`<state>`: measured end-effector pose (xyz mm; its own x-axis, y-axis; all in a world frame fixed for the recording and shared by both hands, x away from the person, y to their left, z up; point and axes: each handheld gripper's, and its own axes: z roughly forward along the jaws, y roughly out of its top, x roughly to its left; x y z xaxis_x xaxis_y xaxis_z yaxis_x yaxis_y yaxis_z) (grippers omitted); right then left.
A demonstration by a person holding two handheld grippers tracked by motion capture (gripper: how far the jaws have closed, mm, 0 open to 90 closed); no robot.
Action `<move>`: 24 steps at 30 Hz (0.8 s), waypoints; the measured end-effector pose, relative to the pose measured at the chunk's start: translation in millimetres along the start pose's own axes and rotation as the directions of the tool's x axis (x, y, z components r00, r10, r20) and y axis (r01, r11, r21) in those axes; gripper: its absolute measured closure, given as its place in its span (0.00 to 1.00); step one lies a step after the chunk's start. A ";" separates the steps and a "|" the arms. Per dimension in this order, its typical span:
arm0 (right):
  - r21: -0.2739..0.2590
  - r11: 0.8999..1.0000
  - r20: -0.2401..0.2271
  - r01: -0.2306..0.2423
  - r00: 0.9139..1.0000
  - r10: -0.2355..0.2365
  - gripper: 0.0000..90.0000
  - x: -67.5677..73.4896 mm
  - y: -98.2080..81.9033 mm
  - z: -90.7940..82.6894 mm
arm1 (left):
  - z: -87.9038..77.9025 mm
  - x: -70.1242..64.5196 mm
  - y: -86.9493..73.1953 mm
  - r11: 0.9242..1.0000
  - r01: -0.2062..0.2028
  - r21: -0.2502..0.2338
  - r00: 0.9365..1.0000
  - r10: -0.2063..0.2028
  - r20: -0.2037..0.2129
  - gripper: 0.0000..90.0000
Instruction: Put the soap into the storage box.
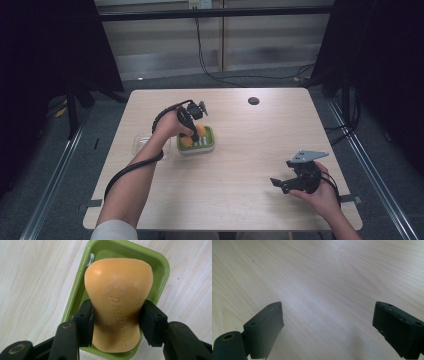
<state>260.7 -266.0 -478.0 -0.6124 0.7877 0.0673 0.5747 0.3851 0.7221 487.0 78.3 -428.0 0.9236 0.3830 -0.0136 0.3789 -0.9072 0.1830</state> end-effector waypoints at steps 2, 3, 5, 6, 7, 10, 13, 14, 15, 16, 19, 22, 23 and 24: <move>0.000 1.000 0.001 -0.002 1.000 0.002 0.10 0.4 0.0 0.2 | 0.8 0.3 0.2 1.000 -0.003 0.007 1.000 0.003 0.002 0.55; 0.001 1.000 0.001 -0.001 1.000 0.001 0.10 0.4 0.0 0.3 | 1.0 0.2 0.2 1.000 0.001 0.006 1.000 -0.001 0.004 0.55; -0.001 1.000 0.000 -0.001 1.000 0.001 0.10 0.2 -0.2 0.5 | 1.4 1.2 0.1 1.000 -0.015 0.011 1.000 0.015 0.004 0.55; 0.000 1.000 0.001 -0.001 1.000 0.001 0.10 0.0 -0.2 0.4 | 1.6 1.2 0.0 1.000 -0.015 0.010 1.000 0.015 0.003 0.55; 0.000 1.000 0.001 -0.002 1.000 0.002 0.10 0.0 -0.3 0.4 | 2.1 0.4 -0.1 1.000 -0.007 0.002 1.000 0.007 0.001 0.55; 0.000 1.000 0.000 0.001 1.000 -0.001 0.10 0.1 -0.1 0.1 | 3.0 -0.1 -0.3 1.000 -0.004 0.000 1.000 0.004 0.002 0.55; 0.002 1.000 -0.002 -0.001 1.000 0.001 0.10 0.7 0.1 0.3 | 4.8 -1.2 0.0 1.000 0.010 -0.015 1.000 -0.010 0.003 0.55; 0.001 1.000 -0.001 -0.001 1.000 0.001 0.10 0.7 0.2 0.3 | 4.7 -0.7 0.4 1.000 0.004 -0.011 1.000 -0.004 0.006 0.55; 0.001 1.000 -0.002 -0.002 1.000 0.002 0.10 0.5 0.2 0.2 | 4.9 -0.2 0.5 1.000 -0.004 -0.007 1.000 0.004 0.005 0.55; 0.001 1.000 0.000 -0.001 1.000 0.001 0.10 0.4 0.0 0.3 | 5.7 -0.7 0.4 1.000 0.008 -0.012 1.000 -0.008 0.001 0.55; 0.001 1.000 0.002 -0.003 1.000 0.003 0.10 0.1 -0.4 0.4 | 6.9 -0.4 0.7 1.000 0.004 -0.012 1.000 -0.004 -0.002 0.55; -0.001 1.000 0.000 -0.002 1.000 0.002 0.10 0.1 -0.2 0.5 | 8.0 -0.6 1.2 1.000 0.001 -0.010 1.000 -0.001 0.003 0.55; 0.000 1.000 0.001 -0.003 1.000 0.003 0.10 0.2 -0.1 0.5 | 8.9 -1.6 1.1 1.000 0.012 -0.018 1.000 -0.012 0.003 0.55; -0.001 1.000 0.000 -0.003 1.000 0.003 0.10 0.1 -0.1 0.5 | 9.1 -1.5 1.1 1.000 0.012 -0.016 1.000 -0.012 0.007 0.55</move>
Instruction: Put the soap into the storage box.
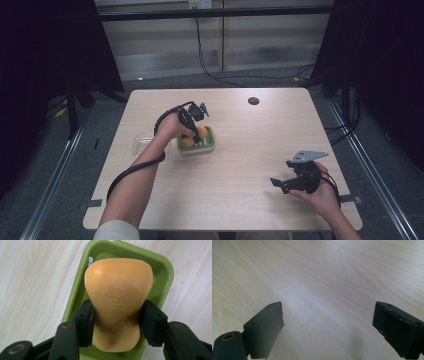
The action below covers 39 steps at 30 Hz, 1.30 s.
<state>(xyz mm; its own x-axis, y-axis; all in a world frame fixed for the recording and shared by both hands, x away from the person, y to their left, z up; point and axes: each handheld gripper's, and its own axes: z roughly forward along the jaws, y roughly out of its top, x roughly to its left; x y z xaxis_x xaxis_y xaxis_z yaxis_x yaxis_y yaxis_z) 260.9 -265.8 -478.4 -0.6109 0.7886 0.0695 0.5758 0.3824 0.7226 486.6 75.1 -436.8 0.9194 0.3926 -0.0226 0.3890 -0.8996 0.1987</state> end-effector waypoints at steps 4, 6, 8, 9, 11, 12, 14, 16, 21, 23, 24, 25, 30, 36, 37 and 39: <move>0.002 1.000 -0.002 0.004 1.000 -0.004 0.10 0.0 -0.2 -0.1 | 1.9 1.1 -0.1 1.000 0.000 0.003 1.000 0.000 0.011 0.55; 0.001 1.000 -0.001 0.004 1.000 -0.004 0.10 0.2 -0.1 -0.2 | 3.1 1.1 0.0 1.000 -0.007 0.000 1.000 0.007 0.007 0.55; 0.002 1.000 -0.001 0.003 1.000 -0.003 0.10 0.2 0.0 -0.1 | 3.1 0.9 0.7 1.000 -0.007 0.009 1.000 0.007 0.020 0.55; 0.001 1.000 -0.002 0.003 1.000 -0.003 0.10 0.0 -0.1 0.0 | 3.8 0.7 0.7 1.000 -0.017 0.009 1.000 0.017 0.004 0.55; 0.004 1.000 -0.001 0.002 1.000 -0.002 0.10 0.1 -0.1 -0.1 | 4.2 0.6 1.2 1.000 -0.018 0.005 1.000 0.018 0.002 0.55; 0.004 1.000 -0.001 0.000 1.000 0.000 0.10 0.2 -0.1 -0.2 | 3.9 1.2 1.5 0.999 -0.031 0.012 1.000 0.031 0.003 0.55; 0.004 1.000 -0.001 -0.001 1.000 0.001 0.10 0.4 -0.1 -0.2 | 4.3 0.0 1.6 1.000 -0.015 0.006 1.000 0.015 0.006 0.55; 0.004 1.000 0.000 0.001 1.000 -0.001 0.10 0.4 -0.2 0.1 | 4.5 0.0 1.9 1.000 -0.019 0.006 1.000 0.019 0.007 0.55; 0.004 1.000 -0.001 0.000 1.000 0.000 0.10 0.4 -0.2 0.1 | 5.6 -0.3 2.0 1.000 -0.006 -0.008 1.000 0.006 0.011 0.55; 0.004 1.000 0.001 -0.002 1.000 0.002 0.10 0.5 -0.2 0.2 | 6.3 0.3 1.6 1.000 -0.002 -0.015 1.000 0.002 0.011 0.55; 0.004 1.000 0.000 -0.002 1.000 0.002 0.10 0.5 -0.2 0.3 | 6.2 0.7 1.8 1.000 -0.009 -0.007 1.000 0.009 0.011 0.55; 0.004 1.000 -0.002 0.000 1.000 0.000 0.10 0.5 -0.3 0.6 | 6.4 0.4 2.1 1.000 -0.012 -0.004 1.000 0.012 0.010 0.55; 0.004 1.000 -0.003 0.003 1.000 -0.003 0.10 0.3 -0.4 1.0 | 8.3 0.6 3.8 1.000 -0.012 -0.005 1.000 0.012 0.013 0.55; 0.003 1.000 0.000 -0.001 1.000 0.001 0.10 -0.3 -0.8 0.3 | 10.0 0.3 5.7 1.000 -0.008 -0.010 1.000 0.008 0.012 0.55; 0.004 1.000 -0.002 -0.002 1.000 0.002 0.10 -0.2 -0.8 0.2 | 9.3 1.2 6.3 1.000 -0.025 0.009 1.000 0.024 0.017 0.55; 0.005 1.000 -0.002 -0.003 1.000 0.003 0.10 0.2 -0.7 0.2 | 10.9 -0.4 6.4 1.000 -0.002 -0.005 1.000 0.002 0.018 0.55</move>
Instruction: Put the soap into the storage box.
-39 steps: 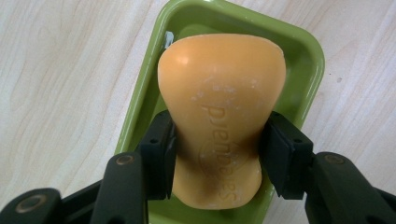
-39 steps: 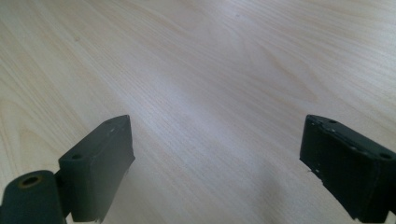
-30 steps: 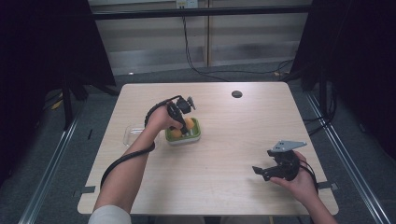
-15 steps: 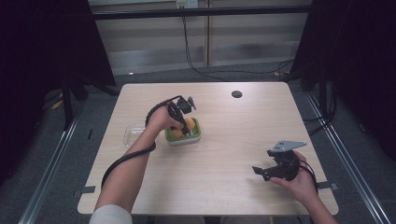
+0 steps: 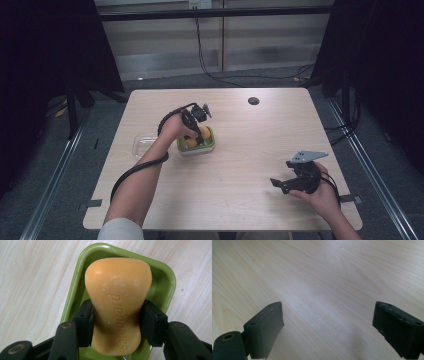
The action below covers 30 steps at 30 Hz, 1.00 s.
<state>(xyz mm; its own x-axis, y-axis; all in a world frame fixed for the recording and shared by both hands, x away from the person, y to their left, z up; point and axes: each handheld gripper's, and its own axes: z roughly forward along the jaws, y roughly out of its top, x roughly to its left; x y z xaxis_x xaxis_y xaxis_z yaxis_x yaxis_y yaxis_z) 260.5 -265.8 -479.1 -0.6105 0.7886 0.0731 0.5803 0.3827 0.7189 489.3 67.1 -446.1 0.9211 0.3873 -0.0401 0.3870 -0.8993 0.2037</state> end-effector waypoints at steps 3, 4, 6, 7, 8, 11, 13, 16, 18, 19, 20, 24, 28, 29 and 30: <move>0.000 1.000 0.000 -0.001 1.000 0.001 0.10 0.3 0.2 0.0 | 1.4 -0.2 0.5 1.000 -0.002 -0.004 1.000 0.002 -0.006 0.55; 0.000 1.000 0.000 -0.001 1.000 0.001 0.10 0.3 0.2 -0.1 | 1.9 -0.5 0.7 1.000 0.004 -0.007 1.000 -0.004 -0.002 0.55; 0.000 1.000 0.000 0.000 1.000 0.000 0.10 0.2 0.2 -0.1 | 1.2 0.9 1.5 1.000 -0.008 0.004 1.000 0.008 0.011 0.55; 0.000 1.000 0.000 0.000 1.000 0.000 0.10 0.0 0.1 0.0 | 2.1 0.2 1.2 1.000 -0.008 0.000 1.000 0.008 -0.003 0.55; 0.000 1.000 0.000 0.000 1.000 0.000 0.10 0.0 0.0 0.1 | 2.1 0.4 1.2 1.000 -0.009 0.001 1.000 0.009 0.000 0.55; -0.001 1.000 -0.002 0.002 1.000 -0.002 0.10 -0.1 -0.2 0.6 | 2.0 1.5 1.3 1.000 -0.009 0.005 1.000 0.009 0.011 0.55; 0.000 1.000 -0.001 0.001 1.000 -0.001 0.10 0.0 0.0 0.6 | 2.7 1.2 1.0 1.000 -0.003 0.001 1.000 0.003 0.008 0.55; 0.000 1.000 -0.002 0.000 1.000 0.000 0.10 0.3 0.0 0.4 | 3.3 1.0 1.1 1.000 -0.005 0.007 1.000 0.005 0.004 0.55; 0.001 1.000 -0.002 0.001 1.000 -0.001 0.10 0.3 -0.1 0.5 | 4.5 0.4 1.0 1.000 -0.002 0.004 1.000 0.002 0.000 0.55; 0.001 1.000 -0.002 0.002 1.000 -0.002 0.10 0.1 -0.1 0.7 | 4.8 1.3 1.0 1.000 -0.014 0.009 1.000 0.014 -0.005 0.55; 0.001 1.000 -0.002 0.002 1.000 -0.002 0.10 0.1 0.0 0.6 | 5.8 0.7 0.8 1.000 -0.003 0.000 1.000 0.003 -0.005 0.55; 0.001 1.000 0.001 0.001 1.000 -0.001 0.10 0.3 0.1 0.2 | 6.2 0.6 0.8 1.000 0.003 0.007 1.000 -0.002 -0.004 0.55; 0.002 1.000 -0.003 0.003 1.000 -0.003 0.10 0.4 0.0 1.0 | 6.8 1.0 1.0 1.000 -0.008 0.011 1.000 0.008 -0.006 0.55; -0.002 1.000 -0.004 0.008 1.000 -0.008 0.10 0.3 0.2 1.2 | 7.0 1.0 0.9 1.000 -0.009 0.011 1.000 0.009 -0.006 0.55; -0.002 1.000 -0.005 0.008 1.000 -0.008 0.10 0.2 0.3 1.1 | 7.1 1.0 0.8 1.000 -0.009 0.012 1.000 0.009 -0.006 0.55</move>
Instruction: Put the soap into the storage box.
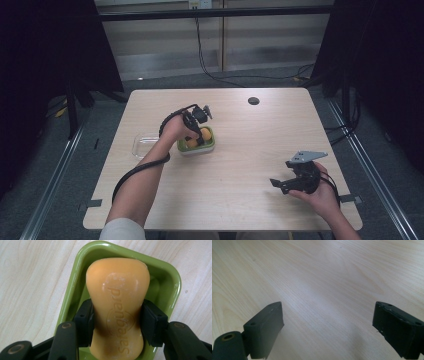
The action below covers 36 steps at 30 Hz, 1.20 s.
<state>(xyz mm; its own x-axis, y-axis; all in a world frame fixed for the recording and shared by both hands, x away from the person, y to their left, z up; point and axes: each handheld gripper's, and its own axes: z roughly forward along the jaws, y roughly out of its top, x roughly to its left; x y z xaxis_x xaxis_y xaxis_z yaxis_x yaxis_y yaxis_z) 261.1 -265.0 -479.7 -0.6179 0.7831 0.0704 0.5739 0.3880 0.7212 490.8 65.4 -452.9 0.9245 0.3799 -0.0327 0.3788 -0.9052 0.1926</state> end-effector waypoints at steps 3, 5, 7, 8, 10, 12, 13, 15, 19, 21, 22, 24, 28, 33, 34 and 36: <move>0.003 1.000 0.002 -0.005 1.000 0.005 0.10 -0.2 -0.4 -0.3 | 0.5 -0.2 -0.2 1.000 0.005 0.001 1.000 -0.005 0.001 0.55; 0.003 1.000 0.004 -0.004 1.000 0.004 0.10 -0.2 -0.4 -0.4 | 1.2 -0.2 -0.5 1.000 0.010 -0.002 1.000 -0.010 0.000 0.55; 0.002 1.000 0.002 -0.004 1.000 0.004 0.10 0.0 -0.1 -0.5 | 1.8 0.3 -0.6 1.000 0.003 0.002 1.000 -0.003 -0.001 0.54; 0.003 1.000 0.004 -0.004 1.000 0.004 0.10 0.1 -0.1 -0.5 | 2.6 -0.2 -0.9 1.000 0.015 0.000 1.000 -0.015 -0.002 0.54; 0.002 1.000 0.002 -0.002 1.000 0.002 0.10 0.2 -0.1 -0.1 | 3.7 -1.1 -1.5 1.000 0.027 -0.002 1.000 -0.027 0.000 0.54; 0.002 1.000 0.002 -0.002 1.000 0.002 0.10 0.2 -0.1 -0.1 | 3.6 -1.0 -1.9 1.000 0.026 -0.004 1.000 -0.026 0.002 0.54; 0.002 1.000 0.001 -0.002 1.000 0.002 0.10 0.3 0.0 0.0 | 2.4 -0.1 -1.7 1.000 0.023 0.005 1.000 -0.023 0.019 0.54; 0.001 1.000 0.001 -0.002 1.000 0.002 0.10 0.2 0.0 0.0 | 3.2 -0.9 -2.2 1.000 0.026 -0.012 1.000 -0.026 0.000 0.53; 0.005 1.000 0.003 -0.002 1.000 0.002 0.10 0.0 0.1 0.3 | 0.0 0.5 -1.0 1.000 0.018 -0.004 1.000 -0.018 0.019 0.47; 0.003 1.000 -0.001 0.004 1.000 -0.004 0.10 -0.1 0.2 0.3 | -1.3 -0.1 -0.8 1.000 0.025 -0.013 1.000 -0.025 0.013 0.44; 0.002 1.000 0.002 0.005 1.000 -0.005 0.10 0.2 0.2 0.3 | -2.0 -0.4 -1.0 0.999 0.032 -0.015 0.999 -0.031 0.014 0.44; 0.002 1.000 0.002 0.001 1.000 -0.001 0.10 0.4 0.4 -0.2 | -4.6 -1.3 -1.1 0.999 0.044 -0.025 0.999 -0.044 0.015 0.43; 0.002 1.000 0.006 0.004 1.000 -0.004 0.10 0.6 0.2 -0.6 | -11.1 -2.3 -1.5 0.998 0.051 -0.044 0.999 -0.052 -0.014 0.35; 0.002 1.000 0.005 0.005 1.000 -0.005 0.10 1.0 0.8 -0.7 | -17.9 -4.2 -3.3 0.995 0.079 -0.063 0.997 -0.080 -0.016 0.28; 0.000 1.000 0.003 0.004 1.000 -0.004 0.10 1.1 0.8 -0.7 | -19.8 -3.9 -3.7 0.996 0.064 -0.055 0.998 -0.066 -0.024 0.26; 0.005 1.000 0.005 0.000 1.000 0.000 0.10 1.5 1.2 -0.9 | -21.3 -5.7 -4.8 0.994 0.083 -0.073 0.996 -0.085 -0.024 0.24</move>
<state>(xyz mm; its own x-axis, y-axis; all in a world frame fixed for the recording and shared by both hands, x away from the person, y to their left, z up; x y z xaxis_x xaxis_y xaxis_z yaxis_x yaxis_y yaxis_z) 260.5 -263.8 -478.1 -0.6156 0.7852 0.0671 0.5765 0.3907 0.7177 482.8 71.6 -432.8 0.8876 0.4599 -0.0251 0.4499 -0.8542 0.2607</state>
